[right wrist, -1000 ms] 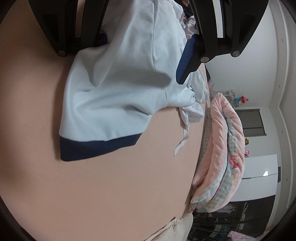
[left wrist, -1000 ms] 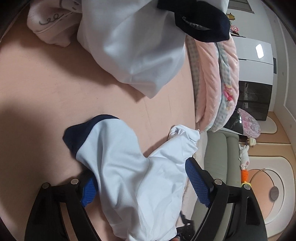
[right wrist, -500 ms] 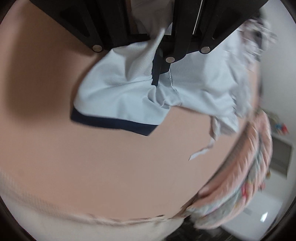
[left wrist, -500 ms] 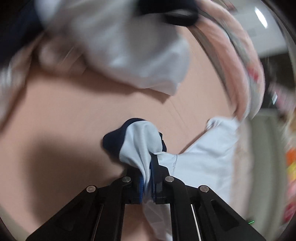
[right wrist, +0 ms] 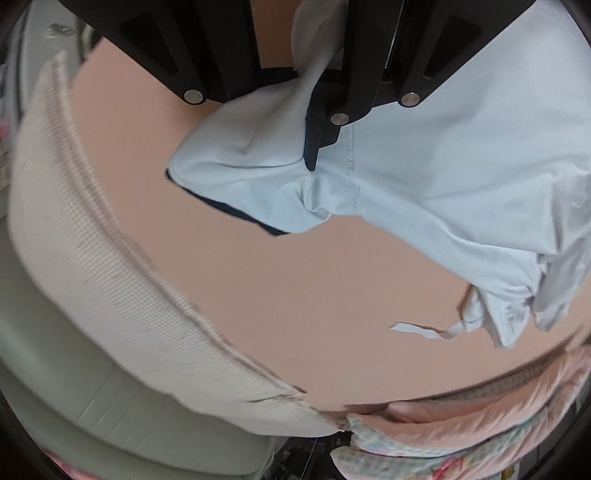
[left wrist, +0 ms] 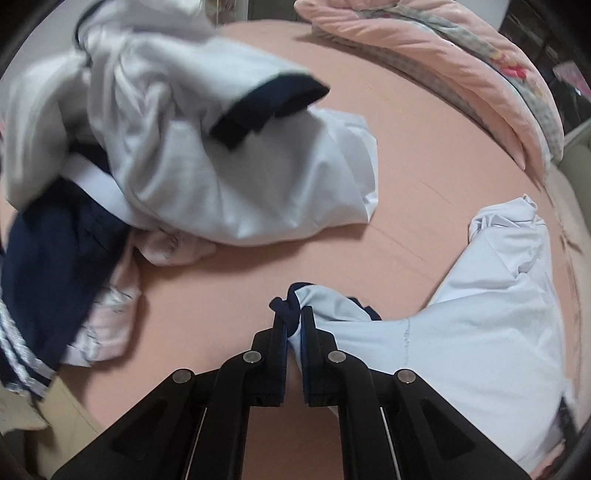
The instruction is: Fold clothes
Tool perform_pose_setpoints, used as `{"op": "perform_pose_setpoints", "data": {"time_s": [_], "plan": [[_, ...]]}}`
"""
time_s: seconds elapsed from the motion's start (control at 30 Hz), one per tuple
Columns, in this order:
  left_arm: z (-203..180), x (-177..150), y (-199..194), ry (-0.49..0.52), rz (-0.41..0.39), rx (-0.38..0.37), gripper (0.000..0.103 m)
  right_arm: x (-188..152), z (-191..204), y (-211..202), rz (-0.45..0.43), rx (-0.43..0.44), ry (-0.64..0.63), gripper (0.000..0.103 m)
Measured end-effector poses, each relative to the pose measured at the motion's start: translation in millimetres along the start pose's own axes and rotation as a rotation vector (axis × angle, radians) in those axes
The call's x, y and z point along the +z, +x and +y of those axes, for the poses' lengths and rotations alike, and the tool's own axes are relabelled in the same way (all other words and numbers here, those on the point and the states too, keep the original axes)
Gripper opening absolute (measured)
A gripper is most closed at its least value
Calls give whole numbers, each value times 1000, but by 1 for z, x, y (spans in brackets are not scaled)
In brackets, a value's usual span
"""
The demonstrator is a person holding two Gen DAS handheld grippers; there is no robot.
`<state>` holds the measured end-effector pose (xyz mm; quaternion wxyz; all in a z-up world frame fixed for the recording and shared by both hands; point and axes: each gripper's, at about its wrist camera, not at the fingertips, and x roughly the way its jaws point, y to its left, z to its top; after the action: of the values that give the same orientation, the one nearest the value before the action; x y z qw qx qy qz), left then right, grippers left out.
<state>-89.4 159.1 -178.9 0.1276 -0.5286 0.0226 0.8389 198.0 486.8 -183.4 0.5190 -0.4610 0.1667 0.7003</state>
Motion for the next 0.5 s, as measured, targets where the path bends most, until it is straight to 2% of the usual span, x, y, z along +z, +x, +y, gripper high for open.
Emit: {"op": "perform_pose_setpoints", "data": {"time_s": [0.2, 0.23, 0.3, 0.33, 0.37, 0.4, 0.47, 0.5], "plan": [[2, -3, -17, 1, -13, 52, 5, -7, -6, -2, 14, -93, -53, 0], [4, -5, -20, 10, -29, 96, 2, -9, -9, -2, 22, -96, -46, 0], [11, -6, -26, 49, -73, 232, 2, -15, -20, -1, 49, -119, -22, 0], [19, -6, -28, 42, -69, 245, 2, -18, -26, 0, 58, -132, -11, 0], [29, -4, -29, -1, -49, 196, 2, -21, -32, 2, 65, -143, 0, 0], [39, -3, -31, -48, -32, 142, 2, -25, -41, 5, 99, -114, 33, 0], [52, 0, -34, -143, -17, 32, 2, -27, -57, 8, 152, 5, 135, 0], [50, 2, -37, -144, -31, 23, 2, -27, -62, 8, 166, 34, 172, 0]]}}
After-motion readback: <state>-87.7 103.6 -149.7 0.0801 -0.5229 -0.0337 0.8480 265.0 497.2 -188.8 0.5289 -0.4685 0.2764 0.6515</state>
